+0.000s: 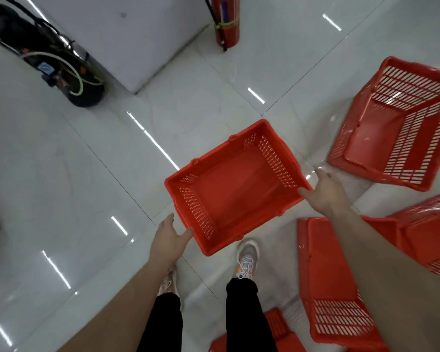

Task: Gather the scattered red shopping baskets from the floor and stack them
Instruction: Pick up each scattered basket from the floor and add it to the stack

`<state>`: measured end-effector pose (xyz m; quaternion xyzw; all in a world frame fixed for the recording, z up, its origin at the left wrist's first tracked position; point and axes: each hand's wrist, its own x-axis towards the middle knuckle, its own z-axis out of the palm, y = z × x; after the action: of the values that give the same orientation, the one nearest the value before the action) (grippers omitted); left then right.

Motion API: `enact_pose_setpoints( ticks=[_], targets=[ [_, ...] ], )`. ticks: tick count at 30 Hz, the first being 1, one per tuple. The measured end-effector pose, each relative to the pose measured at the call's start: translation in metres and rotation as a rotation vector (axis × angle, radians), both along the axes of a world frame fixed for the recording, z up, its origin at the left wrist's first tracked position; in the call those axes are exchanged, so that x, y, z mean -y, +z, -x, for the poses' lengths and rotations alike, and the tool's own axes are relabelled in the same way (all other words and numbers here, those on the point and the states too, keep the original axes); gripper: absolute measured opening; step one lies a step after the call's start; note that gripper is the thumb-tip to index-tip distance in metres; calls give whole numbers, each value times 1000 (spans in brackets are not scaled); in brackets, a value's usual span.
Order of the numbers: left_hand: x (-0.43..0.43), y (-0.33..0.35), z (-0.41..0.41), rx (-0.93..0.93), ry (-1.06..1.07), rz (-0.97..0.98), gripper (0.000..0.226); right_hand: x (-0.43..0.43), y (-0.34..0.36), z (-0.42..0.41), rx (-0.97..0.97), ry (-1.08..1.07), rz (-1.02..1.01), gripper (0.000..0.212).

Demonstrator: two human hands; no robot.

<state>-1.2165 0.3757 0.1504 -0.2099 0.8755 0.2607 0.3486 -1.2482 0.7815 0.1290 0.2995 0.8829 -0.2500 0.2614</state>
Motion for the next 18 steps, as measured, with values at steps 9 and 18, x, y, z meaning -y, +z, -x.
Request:
enact_pose_setpoints(
  ticks=[9, 18],
  targets=[
    [-88, 233, 70, -137, -523, -94, 69, 15, 233, -42, 13, -14, -49, 76],
    [-145, 382, 61, -331, -1122, -103, 73, 62, 410, -148, -34, -269, -220, 78]
  ],
)
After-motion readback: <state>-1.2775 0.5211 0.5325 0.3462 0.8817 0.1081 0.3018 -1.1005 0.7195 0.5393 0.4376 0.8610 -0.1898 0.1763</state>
